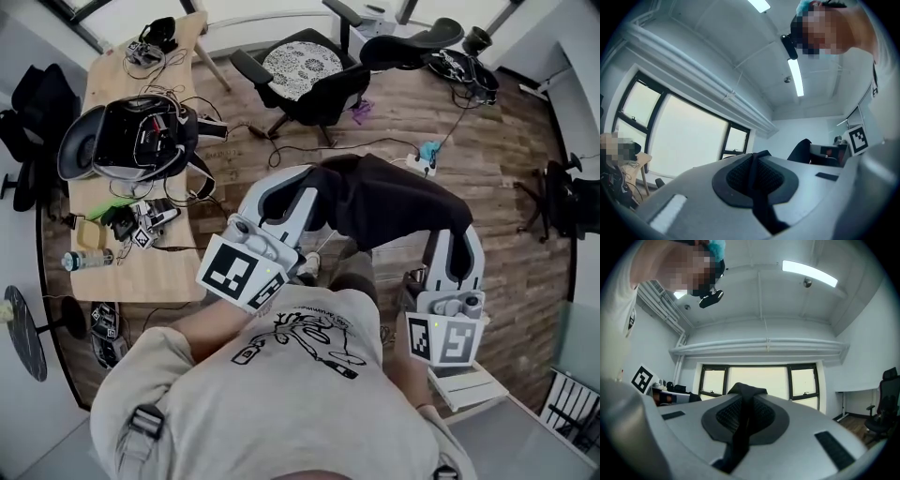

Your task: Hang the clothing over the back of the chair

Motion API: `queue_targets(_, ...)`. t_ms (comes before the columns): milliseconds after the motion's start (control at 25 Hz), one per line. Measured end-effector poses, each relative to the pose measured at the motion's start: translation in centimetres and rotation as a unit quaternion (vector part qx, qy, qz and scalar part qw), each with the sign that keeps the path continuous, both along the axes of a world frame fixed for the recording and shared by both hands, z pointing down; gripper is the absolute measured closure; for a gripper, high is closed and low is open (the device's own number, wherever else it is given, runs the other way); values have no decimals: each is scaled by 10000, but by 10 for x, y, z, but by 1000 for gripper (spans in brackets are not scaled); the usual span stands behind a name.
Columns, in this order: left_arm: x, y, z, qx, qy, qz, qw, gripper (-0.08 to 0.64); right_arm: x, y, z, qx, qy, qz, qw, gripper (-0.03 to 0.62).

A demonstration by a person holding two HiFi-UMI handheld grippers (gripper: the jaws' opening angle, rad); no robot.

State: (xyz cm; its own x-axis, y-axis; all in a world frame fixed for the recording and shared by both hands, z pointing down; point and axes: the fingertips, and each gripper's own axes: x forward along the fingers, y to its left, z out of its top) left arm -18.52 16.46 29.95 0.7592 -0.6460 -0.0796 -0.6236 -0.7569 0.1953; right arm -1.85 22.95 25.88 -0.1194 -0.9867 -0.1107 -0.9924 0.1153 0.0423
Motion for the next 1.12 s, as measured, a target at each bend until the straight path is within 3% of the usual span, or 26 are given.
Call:
queue_targets(480, 26, -60, 5, -89, -48, -119, 9999, 555, 35, -61, 7, 18, -59, -27, 10000, 583)
queue_targets(1120, 146, -161, -23, 11, -261, -624, 9977, 555, 171, -168, -17, 293, -220, -420, 9984, 583)
